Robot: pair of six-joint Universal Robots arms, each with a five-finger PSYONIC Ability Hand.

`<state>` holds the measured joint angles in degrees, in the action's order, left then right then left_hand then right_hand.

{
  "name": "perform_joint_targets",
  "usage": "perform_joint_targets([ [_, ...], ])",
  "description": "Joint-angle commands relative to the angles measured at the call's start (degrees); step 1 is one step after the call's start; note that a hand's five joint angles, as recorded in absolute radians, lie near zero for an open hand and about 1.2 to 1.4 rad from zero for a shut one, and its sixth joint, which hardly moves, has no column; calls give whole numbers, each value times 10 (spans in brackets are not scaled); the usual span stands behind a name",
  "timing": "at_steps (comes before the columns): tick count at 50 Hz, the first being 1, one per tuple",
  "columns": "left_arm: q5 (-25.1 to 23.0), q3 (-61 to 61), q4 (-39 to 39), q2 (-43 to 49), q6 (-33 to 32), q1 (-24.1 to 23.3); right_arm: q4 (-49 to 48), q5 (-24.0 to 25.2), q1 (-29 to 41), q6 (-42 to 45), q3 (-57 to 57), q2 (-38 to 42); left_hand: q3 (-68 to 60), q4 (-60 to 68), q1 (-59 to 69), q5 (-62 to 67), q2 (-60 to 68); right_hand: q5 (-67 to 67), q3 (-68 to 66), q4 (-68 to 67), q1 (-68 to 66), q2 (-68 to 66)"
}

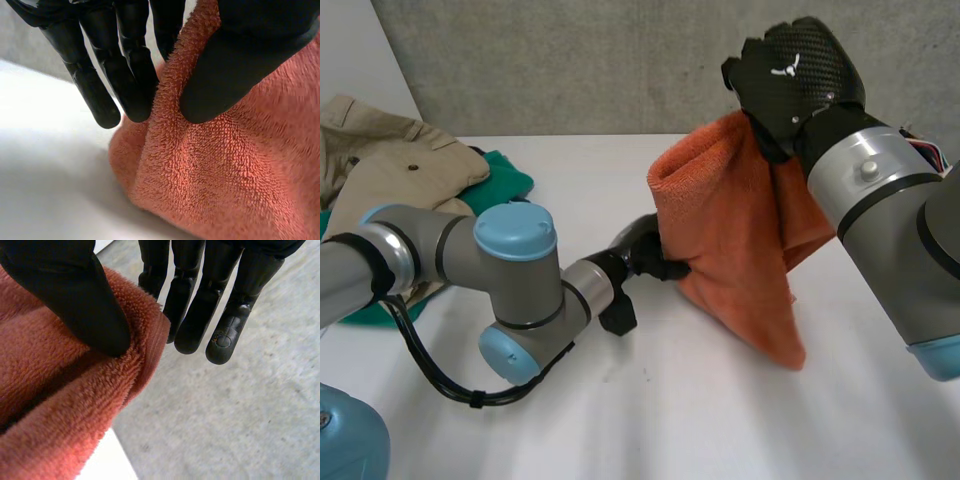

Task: Fold the laundry.

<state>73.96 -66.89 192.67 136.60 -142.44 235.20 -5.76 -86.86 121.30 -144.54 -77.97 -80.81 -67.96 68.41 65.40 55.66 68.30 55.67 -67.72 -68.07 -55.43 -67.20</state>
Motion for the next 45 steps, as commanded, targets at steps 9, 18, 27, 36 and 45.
perform_joint_targets([
  [9,60,-75,-67,-157,-331,93,266,46,-102,96,12,61,-120,116,146,143,117,143,-123,-119,-246,-128],
  [18,71,2,-86,-103,-538,82,238,59,-99,113,96,193,-120,116,146,143,117,143,-123,-119,-246,-128],
  [27,122,154,82,-63,-629,70,-31,20,-97,45,184,244,-120,116,146,143,117,143,-123,-119,-246,-128],
  [36,126,94,368,-127,-657,57,-302,-36,-93,23,186,184,-120,116,146,143,117,143,-123,-119,-246,-128],
  [45,125,-128,389,-223,-660,55,-264,-4,-99,24,54,130,-120,116,146,143,117,143,-123,-119,-246,-128],
])
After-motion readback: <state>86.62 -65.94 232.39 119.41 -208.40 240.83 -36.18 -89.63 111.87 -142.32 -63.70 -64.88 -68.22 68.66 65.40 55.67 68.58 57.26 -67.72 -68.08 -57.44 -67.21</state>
